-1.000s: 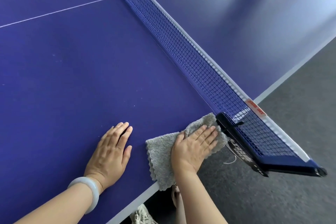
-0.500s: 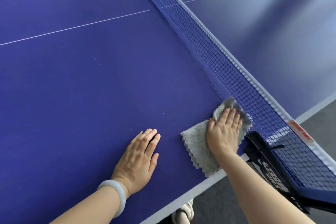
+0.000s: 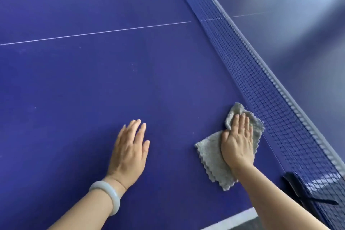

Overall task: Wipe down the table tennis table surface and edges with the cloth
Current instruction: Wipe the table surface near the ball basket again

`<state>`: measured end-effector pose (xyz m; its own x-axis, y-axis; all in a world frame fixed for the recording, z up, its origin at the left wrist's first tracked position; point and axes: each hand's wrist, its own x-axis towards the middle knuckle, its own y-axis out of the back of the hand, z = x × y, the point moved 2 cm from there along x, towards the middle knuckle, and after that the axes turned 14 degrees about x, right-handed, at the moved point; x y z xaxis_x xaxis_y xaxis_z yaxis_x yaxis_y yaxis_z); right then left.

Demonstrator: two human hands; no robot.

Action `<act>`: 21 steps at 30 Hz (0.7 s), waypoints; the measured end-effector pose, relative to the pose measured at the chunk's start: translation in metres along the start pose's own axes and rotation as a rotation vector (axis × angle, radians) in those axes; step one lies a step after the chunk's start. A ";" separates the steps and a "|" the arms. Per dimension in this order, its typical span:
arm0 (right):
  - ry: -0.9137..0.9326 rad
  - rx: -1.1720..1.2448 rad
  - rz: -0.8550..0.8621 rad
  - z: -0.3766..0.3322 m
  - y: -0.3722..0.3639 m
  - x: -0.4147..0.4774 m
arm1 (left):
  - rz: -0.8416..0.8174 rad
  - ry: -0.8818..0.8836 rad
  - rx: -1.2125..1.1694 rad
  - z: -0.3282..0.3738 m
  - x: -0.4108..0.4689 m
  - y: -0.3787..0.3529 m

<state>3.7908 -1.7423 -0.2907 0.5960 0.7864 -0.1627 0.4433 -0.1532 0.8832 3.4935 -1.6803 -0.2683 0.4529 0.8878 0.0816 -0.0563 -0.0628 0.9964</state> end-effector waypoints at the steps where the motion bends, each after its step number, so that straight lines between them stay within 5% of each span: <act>1: -0.057 0.024 0.020 -0.009 0.000 0.008 | -0.021 0.105 -0.005 -0.012 0.008 -0.003; 4: -0.020 0.125 0.021 -0.042 -0.015 0.000 | -0.054 0.257 -0.008 -0.028 0.016 -0.015; 9: 0.569 0.048 -0.169 -0.116 -0.082 -0.099 | -0.062 0.235 0.048 -0.029 0.015 -0.024; 12: 0.707 0.016 -0.218 -0.106 -0.078 -0.089 | -0.062 0.244 0.067 -0.031 0.018 -0.025; 15: 0.594 -0.033 -0.160 -0.067 -0.049 -0.034 | -0.078 0.239 0.068 -0.031 0.018 -0.026; 21: -0.003 0.021 0.092 -0.039 -0.010 0.108 | -0.093 0.241 0.074 -0.032 0.023 -0.027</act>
<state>3.8245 -1.6329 -0.3002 0.6368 0.7666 -0.0823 0.4000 -0.2372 0.8853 3.4770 -1.6441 -0.2940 0.2273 0.9738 -0.0090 0.0445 -0.0011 0.9990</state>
